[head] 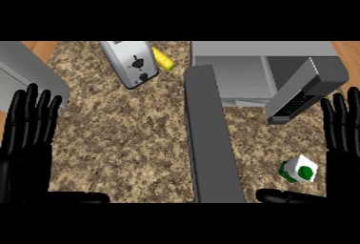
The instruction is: Pick up the milk, place it into the microwave and close the microwave
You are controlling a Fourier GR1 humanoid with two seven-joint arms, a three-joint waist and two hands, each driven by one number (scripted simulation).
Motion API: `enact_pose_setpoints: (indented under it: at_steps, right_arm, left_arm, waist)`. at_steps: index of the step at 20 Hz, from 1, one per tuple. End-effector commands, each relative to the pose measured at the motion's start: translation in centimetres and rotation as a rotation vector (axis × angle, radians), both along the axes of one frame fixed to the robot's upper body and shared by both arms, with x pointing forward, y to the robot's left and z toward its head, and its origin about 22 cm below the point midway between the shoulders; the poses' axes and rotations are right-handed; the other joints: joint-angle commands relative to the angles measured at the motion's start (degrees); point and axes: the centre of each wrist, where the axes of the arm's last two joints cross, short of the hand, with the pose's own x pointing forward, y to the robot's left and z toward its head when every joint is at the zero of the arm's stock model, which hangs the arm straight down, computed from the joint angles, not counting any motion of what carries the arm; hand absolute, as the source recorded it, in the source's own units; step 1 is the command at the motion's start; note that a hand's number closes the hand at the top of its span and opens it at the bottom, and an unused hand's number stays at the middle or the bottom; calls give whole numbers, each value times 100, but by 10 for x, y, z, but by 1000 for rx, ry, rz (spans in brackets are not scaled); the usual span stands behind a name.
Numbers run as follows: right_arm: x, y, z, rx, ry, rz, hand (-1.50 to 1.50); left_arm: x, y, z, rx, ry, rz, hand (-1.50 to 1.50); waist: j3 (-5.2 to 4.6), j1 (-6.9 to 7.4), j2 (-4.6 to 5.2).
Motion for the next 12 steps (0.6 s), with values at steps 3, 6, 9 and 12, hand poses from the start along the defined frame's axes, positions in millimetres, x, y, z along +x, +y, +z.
enact_pose_setpoints:
  at_steps: [3,6,9,12]
  right_arm:
    - [-13,26,-8,68,38,30,-150]
    - [-10,31,-6,57,37,12,-150]
    - [-23,44,-4,69,23,-78,-150]
    - [-13,43,-6,31,36,-148,-150]
  left_arm:
    - [-30,15,-14,-70,62,30,-150]
    - [-38,17,-4,-68,54,20,-150]
    - [-37,4,-13,-87,45,15,-150]
    - [-60,24,-17,-66,52,15,-150]
  waist:
    - [5,29,0]
    - [6,16,4]
    - [6,2,2]
    - [3,34,1]
